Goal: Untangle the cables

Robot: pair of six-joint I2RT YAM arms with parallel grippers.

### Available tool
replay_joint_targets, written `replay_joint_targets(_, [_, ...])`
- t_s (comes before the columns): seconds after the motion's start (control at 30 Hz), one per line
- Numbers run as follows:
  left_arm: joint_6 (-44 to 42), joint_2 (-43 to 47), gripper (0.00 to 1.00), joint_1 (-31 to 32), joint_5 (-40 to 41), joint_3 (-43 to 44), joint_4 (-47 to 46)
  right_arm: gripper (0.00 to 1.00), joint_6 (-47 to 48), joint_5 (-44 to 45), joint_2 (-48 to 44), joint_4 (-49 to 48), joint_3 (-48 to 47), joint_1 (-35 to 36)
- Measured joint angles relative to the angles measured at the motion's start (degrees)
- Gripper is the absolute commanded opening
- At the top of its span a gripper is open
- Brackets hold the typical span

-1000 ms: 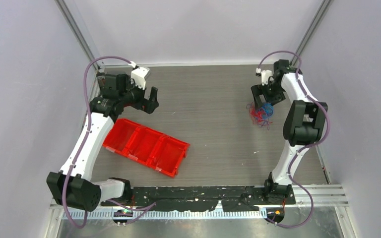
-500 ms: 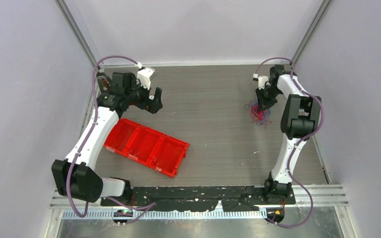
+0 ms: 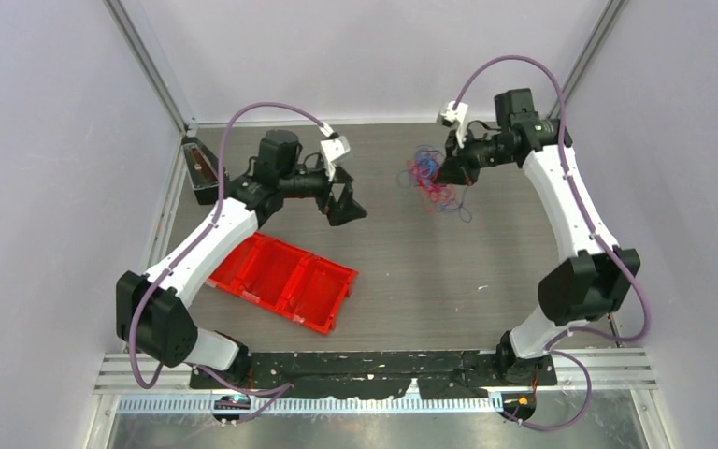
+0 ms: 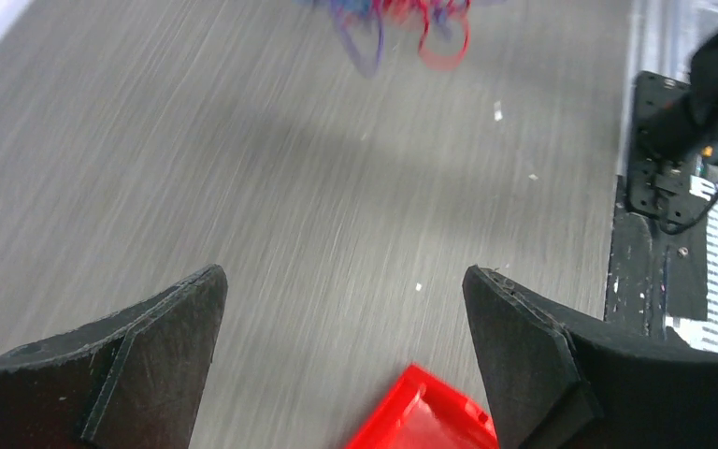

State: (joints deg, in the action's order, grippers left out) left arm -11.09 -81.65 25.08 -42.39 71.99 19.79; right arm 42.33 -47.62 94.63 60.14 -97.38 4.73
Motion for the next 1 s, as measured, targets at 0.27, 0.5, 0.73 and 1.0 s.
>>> replay_joint_targets(0.27, [-5.1,-0.8,0.86,11.3,-5.7,-2.6,-16.6,0.07,3.8,-9.2,-10.0,0.1,4.7,11.6])
replay_joint_targets(0.5, [-3.7,-2.4,0.00,13.7,-6.7,-3.8,-23.6,0.11,-0.2,-9.4,-12.9,-4.6,8.6,14.5])
replay_joint_targets(0.73, [-4.5,0.3,0.00,9.4,-7.1,-6.8,-25.1,0.06,-3.9,-12.5,-13.4,-6.4,8.7,7.8])
replay_joint_targets(1.0, [-7.8,0.6,0.00,-3.4,-5.0,-7.1,-15.3,0.05,-2.1,-12.2,-12.5,-3.0,5.8,-7.8])
